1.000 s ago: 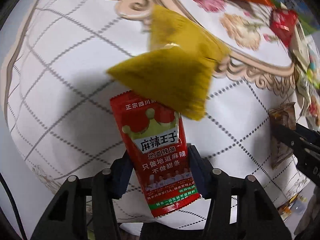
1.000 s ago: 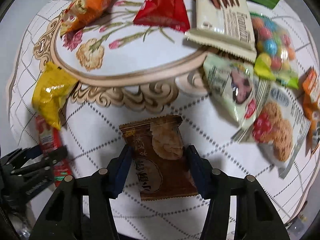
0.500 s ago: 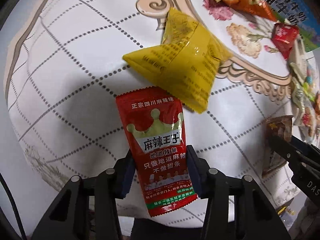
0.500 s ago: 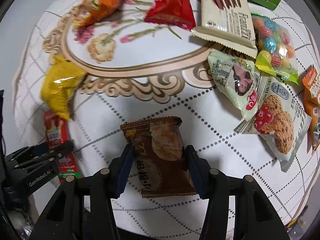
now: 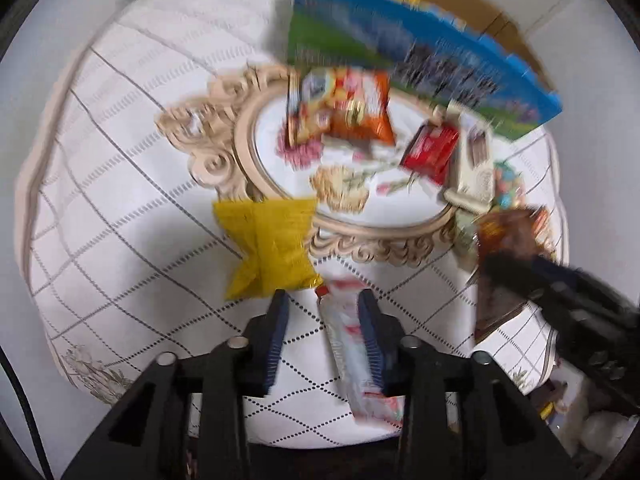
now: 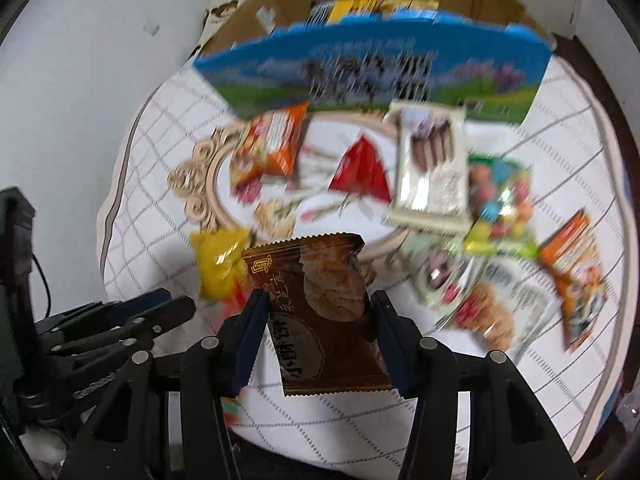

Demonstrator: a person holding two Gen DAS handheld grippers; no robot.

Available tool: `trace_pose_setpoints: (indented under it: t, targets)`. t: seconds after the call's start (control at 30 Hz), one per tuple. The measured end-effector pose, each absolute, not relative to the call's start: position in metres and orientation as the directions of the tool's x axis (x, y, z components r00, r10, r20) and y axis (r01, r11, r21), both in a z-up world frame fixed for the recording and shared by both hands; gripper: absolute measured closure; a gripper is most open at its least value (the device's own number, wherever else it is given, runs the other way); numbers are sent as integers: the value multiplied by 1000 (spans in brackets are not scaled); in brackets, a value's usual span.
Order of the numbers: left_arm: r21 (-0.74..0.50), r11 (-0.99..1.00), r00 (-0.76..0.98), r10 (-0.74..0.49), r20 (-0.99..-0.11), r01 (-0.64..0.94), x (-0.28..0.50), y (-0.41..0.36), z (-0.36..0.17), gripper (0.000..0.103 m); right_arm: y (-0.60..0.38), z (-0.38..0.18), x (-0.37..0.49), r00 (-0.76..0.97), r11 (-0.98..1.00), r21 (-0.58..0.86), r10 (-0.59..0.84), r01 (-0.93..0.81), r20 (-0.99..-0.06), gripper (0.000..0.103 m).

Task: Organize snacks
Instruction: 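Grasp the red spicy strip packet with the left tool while the right tool grasps the brown cookie packet, then carry both packets into the box and open both tools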

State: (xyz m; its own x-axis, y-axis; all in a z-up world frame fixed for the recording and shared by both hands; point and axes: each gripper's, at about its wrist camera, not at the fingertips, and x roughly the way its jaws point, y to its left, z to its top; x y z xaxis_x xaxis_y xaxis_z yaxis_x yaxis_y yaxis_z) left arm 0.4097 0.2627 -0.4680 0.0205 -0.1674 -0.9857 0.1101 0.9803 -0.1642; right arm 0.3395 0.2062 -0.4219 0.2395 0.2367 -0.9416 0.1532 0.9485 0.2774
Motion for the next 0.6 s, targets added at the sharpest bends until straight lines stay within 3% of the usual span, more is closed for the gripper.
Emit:
trace_pose_setpoints:
  t: [0.1, 0.27, 0.33, 0.4, 0.5, 0.6]
  targets:
    - [-163, 985, -118, -155, -981, 62, 404, 270, -509, 65, 195, -425, 347, 236, 947, 269, 225, 177, -945, 48]
    - [-260, 965, -269, -256, -928, -22, 379, 279, -541, 64, 185, -448, 338, 202, 936, 268, 224, 227, -954, 48]
    - [-314, 947, -310, -318, -896, -62, 372, 270, -548, 60, 183, -457, 332, 190, 932, 265, 222, 247, -956, 48]
    - [-332, 938, -329, -346, -879, -98, 368, 258, -556, 46, 178, -466, 322, 174, 930, 250, 209, 269, -962, 48]
    - [-289, 947, -331, -319, -888, -138, 368, 245, -572, 42, 167, -479, 310, 148, 927, 224, 187, 300, -971, 48]
    - [-211, 974, -318, -228, -920, -88, 368, 232, -579, 45, 158, -489, 301, 130, 924, 199, 165, 328, -978, 48]
